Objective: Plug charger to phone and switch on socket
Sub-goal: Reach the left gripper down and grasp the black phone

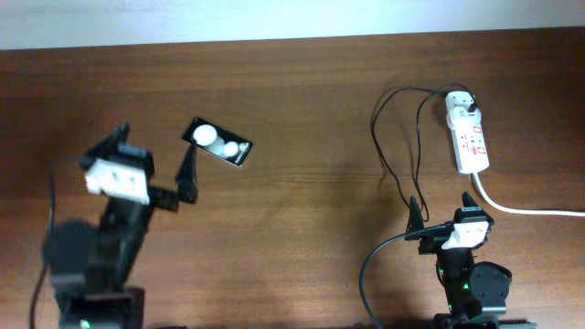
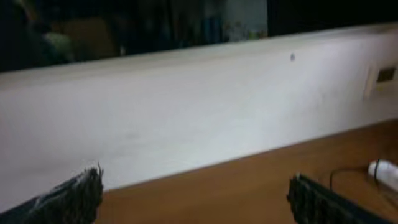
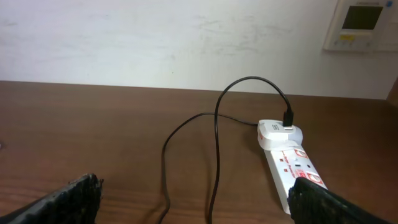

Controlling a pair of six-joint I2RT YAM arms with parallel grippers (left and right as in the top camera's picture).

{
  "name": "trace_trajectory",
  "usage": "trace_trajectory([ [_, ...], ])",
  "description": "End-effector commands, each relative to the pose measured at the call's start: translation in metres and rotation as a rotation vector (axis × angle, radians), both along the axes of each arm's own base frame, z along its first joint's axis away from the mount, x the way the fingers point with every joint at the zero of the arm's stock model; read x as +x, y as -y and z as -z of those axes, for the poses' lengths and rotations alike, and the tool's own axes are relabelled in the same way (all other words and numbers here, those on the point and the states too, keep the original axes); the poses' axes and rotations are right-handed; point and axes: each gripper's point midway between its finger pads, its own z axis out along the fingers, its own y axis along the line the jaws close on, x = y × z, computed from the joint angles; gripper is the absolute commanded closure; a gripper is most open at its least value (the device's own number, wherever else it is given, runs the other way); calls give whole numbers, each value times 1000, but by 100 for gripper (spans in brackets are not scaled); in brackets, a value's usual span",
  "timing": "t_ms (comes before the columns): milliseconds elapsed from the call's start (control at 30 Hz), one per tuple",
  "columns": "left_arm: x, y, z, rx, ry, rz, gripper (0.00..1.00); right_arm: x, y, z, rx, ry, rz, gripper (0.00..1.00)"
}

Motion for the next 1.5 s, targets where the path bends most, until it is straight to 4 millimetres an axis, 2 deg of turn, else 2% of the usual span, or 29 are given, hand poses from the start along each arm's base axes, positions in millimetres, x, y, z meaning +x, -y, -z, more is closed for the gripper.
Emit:
trace_trajectory([
  [0,19,2,-26,-39,-114,20,1,0,-4,2,5,-4,-19,1],
  [133,46,3,-22,-96,-322,17,1,0,-4,2,5,-4,-19,1],
  [200,55,9,-8,-97,-410,38,1,0,-4,2,5,-4,-19,1],
  [300,54,12,25,-104,-549,46,1,0,-4,2,5,-4,-19,1],
  [467,40,14,84,-119,-816,44,1,0,-4,2,5,-4,-19,1],
  [600,48,22,97,-139,-862,87,1,0,-4,2,5,-4,-19,1],
  [700,60,10,113,-232,-926,-33,1,0,-4,2,5,-4,-19,1],
  [800,71,-21,131,-321,-958,-337,0,0,-4,2,5,-4,-19,1],
  [867,77,-21,133,-350,-949,-404,1,0,-4,2,5,-4,-19,1],
  [933,89,-13,134,-388,-947,-455,0,0,-4,2,5,-4,-19,1],
  [1033,120,10,139,-441,-1013,-473,0,0,-4,2,5,-4,-19,1],
  [1200,167,17,147,-558,-1120,-589,1,0,-4,2,5,-4,-19,1],
  [1267,180,19,167,-608,-1161,-645,0,0,-4,2,5,-4,-19,1],
  [1333,185,19,197,-650,-1214,-713,1,0,-4,2,5,-4,-19,1],
  [1367,188,20,217,-664,-1248,-753,1,0,-4,2,5,-4,-19,2],
  [1467,190,20,248,-645,-1303,-790,1,0,-4,2,5,-4,-19,1],
])
